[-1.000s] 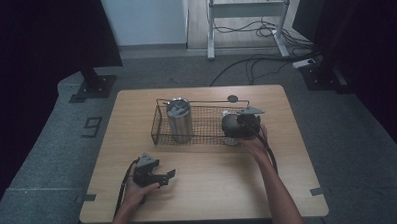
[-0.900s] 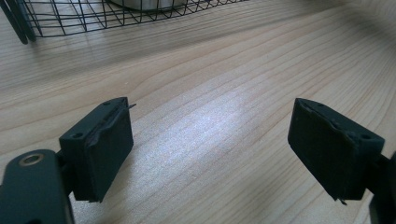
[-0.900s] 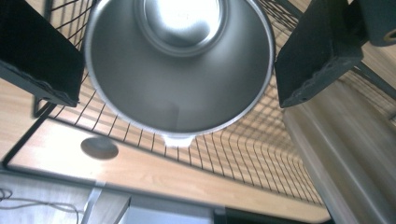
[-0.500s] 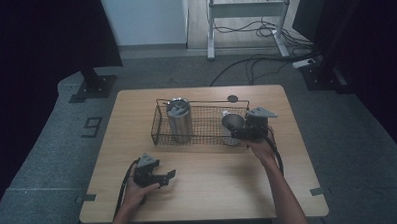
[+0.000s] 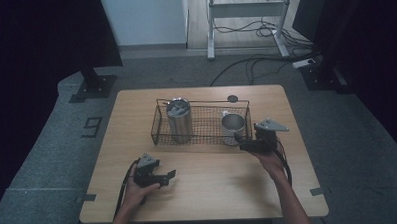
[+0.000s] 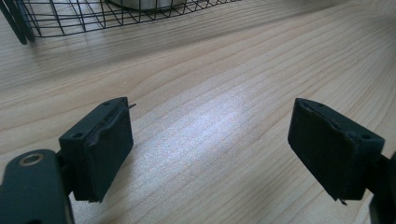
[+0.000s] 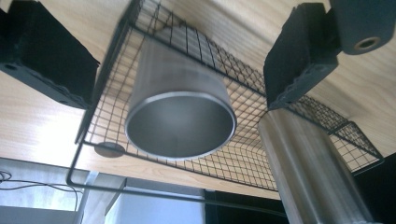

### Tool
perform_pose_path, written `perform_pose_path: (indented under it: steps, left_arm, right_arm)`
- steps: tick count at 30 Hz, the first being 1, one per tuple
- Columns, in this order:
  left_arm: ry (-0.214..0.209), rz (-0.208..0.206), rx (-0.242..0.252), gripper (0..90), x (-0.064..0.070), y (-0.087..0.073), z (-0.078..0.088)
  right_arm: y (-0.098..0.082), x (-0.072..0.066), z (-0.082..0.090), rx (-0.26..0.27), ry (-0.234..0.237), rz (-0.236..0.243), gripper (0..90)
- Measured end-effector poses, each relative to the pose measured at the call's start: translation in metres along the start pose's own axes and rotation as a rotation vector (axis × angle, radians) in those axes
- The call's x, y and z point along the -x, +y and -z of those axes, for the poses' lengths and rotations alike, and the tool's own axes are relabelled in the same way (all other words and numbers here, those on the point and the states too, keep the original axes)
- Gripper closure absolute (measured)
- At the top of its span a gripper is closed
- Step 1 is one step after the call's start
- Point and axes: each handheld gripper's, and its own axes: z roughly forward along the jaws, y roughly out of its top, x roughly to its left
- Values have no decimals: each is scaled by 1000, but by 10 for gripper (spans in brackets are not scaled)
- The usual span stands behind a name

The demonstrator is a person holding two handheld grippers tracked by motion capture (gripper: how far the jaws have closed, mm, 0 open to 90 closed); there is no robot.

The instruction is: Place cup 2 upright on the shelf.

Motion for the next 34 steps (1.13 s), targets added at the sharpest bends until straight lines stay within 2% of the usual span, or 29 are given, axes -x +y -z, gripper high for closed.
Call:
perform_pose_path:
  steps: [16,24,34]
  left_arm:
    - [1,0,0,142,0,0,0]
    - [2,0,0,142,1,0,0]
    - [8,-4,1,142,1,0,-1]
  right_arm:
    - [-56,3,43,-16,7,-42,117]
    - [-82,3,51,-53,4,-46,121]
    - [-87,3,49,-69,-3,-32,124]
